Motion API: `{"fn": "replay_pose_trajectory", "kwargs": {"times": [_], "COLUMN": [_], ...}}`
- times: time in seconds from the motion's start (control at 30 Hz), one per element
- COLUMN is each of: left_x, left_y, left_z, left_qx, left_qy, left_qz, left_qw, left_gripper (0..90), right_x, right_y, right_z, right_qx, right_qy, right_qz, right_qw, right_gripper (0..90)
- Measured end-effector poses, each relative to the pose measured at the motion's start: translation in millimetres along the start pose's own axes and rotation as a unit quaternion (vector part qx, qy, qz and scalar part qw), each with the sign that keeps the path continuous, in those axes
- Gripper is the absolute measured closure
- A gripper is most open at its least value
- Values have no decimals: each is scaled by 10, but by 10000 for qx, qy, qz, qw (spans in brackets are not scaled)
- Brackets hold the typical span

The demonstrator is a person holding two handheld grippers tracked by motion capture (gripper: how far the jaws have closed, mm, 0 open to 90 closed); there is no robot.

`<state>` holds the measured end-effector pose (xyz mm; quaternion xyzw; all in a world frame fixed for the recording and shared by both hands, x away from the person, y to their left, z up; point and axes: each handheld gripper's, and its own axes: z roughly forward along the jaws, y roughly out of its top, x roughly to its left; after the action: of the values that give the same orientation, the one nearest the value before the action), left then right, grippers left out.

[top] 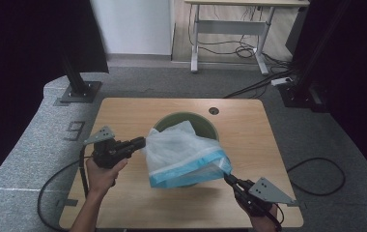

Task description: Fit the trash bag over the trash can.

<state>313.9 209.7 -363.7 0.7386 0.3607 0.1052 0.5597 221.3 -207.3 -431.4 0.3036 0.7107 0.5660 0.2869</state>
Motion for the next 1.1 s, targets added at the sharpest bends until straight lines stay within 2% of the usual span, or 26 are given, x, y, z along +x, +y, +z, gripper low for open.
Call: {"fn": "replay_pose_trajectory", "kwargs": {"times": [0.17,0.3,0.43,0.6,0.7,0.87,0.93,1.0,1.03,1.1], "left_x": [-140,-225,-278,-265,-285,-328,-347,-363,-362,-332], "left_y": [129,240,312,391,405,388,370,353,349,351], "left_z": [58,161,236,329,377,501,535,568,583,609], "left_qx": [8,157,198,193,275,569,629,697,744,792], "left_qy": [64,2,-12,-256,-379,-380,-338,-256,-286,-536], "left_qz": [217,431,496,329,350,438,488,500,453,342], "left_qw": [9997,9989,9986,9989,9983,9967,9963,9960,9958,9948], "left_gripper": [619,463,409,369,339,336,385,478,543,685], "right_x": [14,-1,-17,-46,-53,-76,-84,-86,-88,-94], "right_y": [13,5,8,2,2,10,13,13,12,11], "right_z": [7,9,6,0,-1,5,10,14,15,15], "right_qx": [0,12,12,-25,-24,-42,-59,-60,-57,-55], "right_qy": [-1,5,-1,7,-1,3,-2,-9,-15,-28], "right_qz": [-26,5,28,112,123,200,216,225,233,250], "right_qw": [10000,10000,10000,9999,9999,9998,9997,9997,9997,9997], "right_gripper": [888,888,888,888,889,889,889,889,889,889]}}
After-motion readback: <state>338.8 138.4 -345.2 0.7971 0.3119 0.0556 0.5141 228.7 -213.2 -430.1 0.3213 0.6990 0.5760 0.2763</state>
